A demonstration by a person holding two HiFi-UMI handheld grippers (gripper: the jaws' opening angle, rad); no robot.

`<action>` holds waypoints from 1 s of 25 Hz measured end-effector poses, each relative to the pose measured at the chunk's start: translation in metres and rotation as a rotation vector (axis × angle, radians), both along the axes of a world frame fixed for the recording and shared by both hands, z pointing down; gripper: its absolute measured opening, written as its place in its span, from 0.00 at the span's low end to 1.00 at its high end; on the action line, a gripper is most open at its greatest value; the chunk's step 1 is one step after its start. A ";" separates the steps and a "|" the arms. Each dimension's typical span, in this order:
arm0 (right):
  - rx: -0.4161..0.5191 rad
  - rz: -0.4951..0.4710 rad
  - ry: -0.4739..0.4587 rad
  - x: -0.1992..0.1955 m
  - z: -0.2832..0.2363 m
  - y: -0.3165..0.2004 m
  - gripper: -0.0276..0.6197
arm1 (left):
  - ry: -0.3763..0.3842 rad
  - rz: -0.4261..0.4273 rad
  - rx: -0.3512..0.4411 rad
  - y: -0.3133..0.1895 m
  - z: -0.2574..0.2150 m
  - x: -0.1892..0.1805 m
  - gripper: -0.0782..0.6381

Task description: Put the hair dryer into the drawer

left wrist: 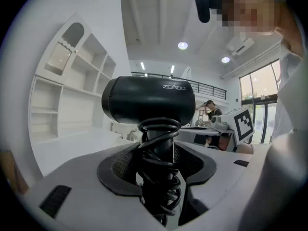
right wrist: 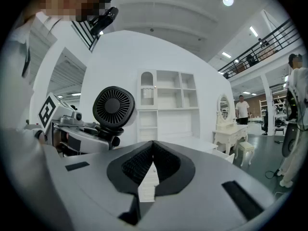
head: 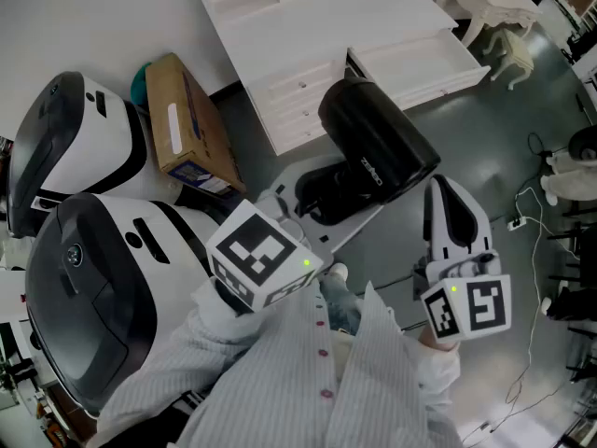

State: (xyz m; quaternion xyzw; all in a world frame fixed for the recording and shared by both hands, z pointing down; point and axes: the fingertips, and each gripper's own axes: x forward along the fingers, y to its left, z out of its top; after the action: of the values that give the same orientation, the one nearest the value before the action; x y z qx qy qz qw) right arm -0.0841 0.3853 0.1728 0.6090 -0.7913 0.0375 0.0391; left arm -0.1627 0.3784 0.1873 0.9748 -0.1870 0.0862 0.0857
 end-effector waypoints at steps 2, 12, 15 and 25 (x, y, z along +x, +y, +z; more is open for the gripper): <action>0.001 -0.001 0.000 0.000 0.001 0.001 0.06 | 0.004 0.000 0.001 0.000 0.000 0.001 0.42; 0.002 0.006 -0.004 0.012 0.000 0.009 0.06 | 0.009 -0.016 0.002 0.000 -0.001 0.007 0.42; 0.000 0.010 -0.006 0.021 0.002 0.013 0.06 | 0.015 -0.017 0.003 0.003 -0.002 0.013 0.42; -0.020 0.001 -0.018 0.044 0.015 0.032 0.06 | 0.024 -0.044 -0.013 0.020 0.006 0.030 0.42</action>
State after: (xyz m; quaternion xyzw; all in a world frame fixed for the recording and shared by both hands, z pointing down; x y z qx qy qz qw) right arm -0.0406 0.4168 0.1879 0.6088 -0.7908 0.0509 0.0383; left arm -0.1329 0.3989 0.1932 0.9709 -0.2066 0.0738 0.0963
